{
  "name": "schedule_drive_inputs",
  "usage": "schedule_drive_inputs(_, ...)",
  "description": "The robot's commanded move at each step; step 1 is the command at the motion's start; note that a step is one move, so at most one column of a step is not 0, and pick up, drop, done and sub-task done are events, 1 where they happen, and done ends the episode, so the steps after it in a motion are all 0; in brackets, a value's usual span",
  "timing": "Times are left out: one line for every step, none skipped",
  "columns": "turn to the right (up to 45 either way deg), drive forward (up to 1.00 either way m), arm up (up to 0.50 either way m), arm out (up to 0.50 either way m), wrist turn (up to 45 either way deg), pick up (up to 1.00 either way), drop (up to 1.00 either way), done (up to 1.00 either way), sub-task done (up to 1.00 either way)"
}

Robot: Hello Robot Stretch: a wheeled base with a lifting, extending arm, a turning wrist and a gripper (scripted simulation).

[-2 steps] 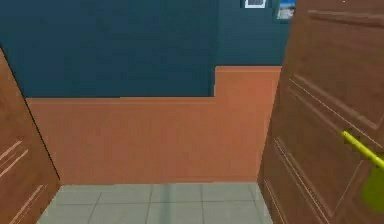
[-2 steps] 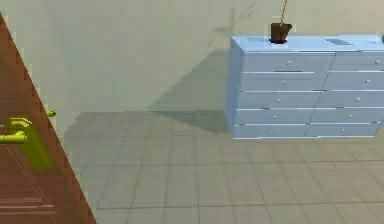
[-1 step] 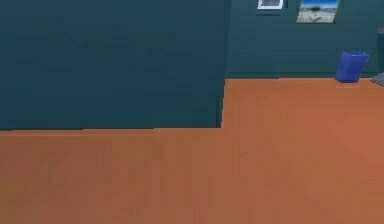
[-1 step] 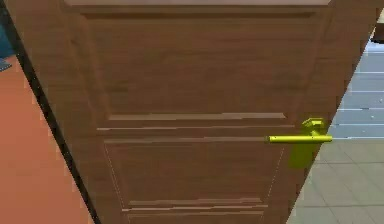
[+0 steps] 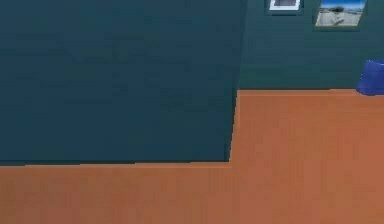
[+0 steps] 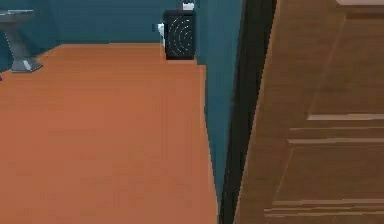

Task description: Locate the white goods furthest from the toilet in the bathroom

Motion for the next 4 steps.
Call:
schedule_drive_inputs(39.0, 0.00, 0.00, 0.00, 0.0, 0.00, 0.00, 0.00, 0.00)
schedule_drive_inputs(0.0, 0.50, 0.00, 0.00, 0.0, 0.00, 0.00, 0.00, 0.00)
schedule_drive_inputs(45.0, 0.00, 0.00, 0.00, 0.0, 0.00, 0.00, 0.00, 0.00)
schedule_drive_inputs(3.0, 0.00, 0.00, 0.00, 0.0, 0.00, 0.00, 0.00, 0.00)
